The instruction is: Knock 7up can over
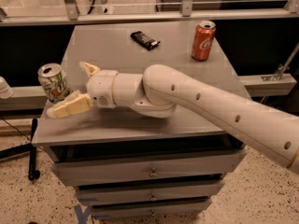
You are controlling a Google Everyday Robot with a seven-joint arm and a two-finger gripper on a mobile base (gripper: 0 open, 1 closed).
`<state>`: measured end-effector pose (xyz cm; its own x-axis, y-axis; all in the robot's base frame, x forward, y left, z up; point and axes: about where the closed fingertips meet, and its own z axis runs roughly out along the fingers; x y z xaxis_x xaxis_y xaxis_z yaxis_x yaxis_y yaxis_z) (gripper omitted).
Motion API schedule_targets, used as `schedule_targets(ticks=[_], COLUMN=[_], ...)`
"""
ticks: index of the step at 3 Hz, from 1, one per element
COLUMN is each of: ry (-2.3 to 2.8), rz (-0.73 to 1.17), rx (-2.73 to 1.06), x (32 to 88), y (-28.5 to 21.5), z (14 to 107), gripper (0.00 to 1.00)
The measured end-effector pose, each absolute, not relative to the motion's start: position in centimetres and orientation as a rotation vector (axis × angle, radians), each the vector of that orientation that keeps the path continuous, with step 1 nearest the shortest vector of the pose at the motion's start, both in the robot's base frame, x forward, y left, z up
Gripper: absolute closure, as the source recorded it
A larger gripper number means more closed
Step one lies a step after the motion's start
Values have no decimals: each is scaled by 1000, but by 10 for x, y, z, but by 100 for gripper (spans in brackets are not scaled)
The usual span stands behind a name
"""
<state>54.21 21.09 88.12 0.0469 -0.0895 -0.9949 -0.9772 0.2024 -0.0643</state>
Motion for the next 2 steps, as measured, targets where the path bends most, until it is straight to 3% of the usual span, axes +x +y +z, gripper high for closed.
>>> schedule_targets(ticks=[1, 2], ry=[1289, 1266], rz=[1016, 1042], rx=[-1120, -1108], x=[546, 546], y=[236, 250], z=[873, 872], gripper=[16, 39])
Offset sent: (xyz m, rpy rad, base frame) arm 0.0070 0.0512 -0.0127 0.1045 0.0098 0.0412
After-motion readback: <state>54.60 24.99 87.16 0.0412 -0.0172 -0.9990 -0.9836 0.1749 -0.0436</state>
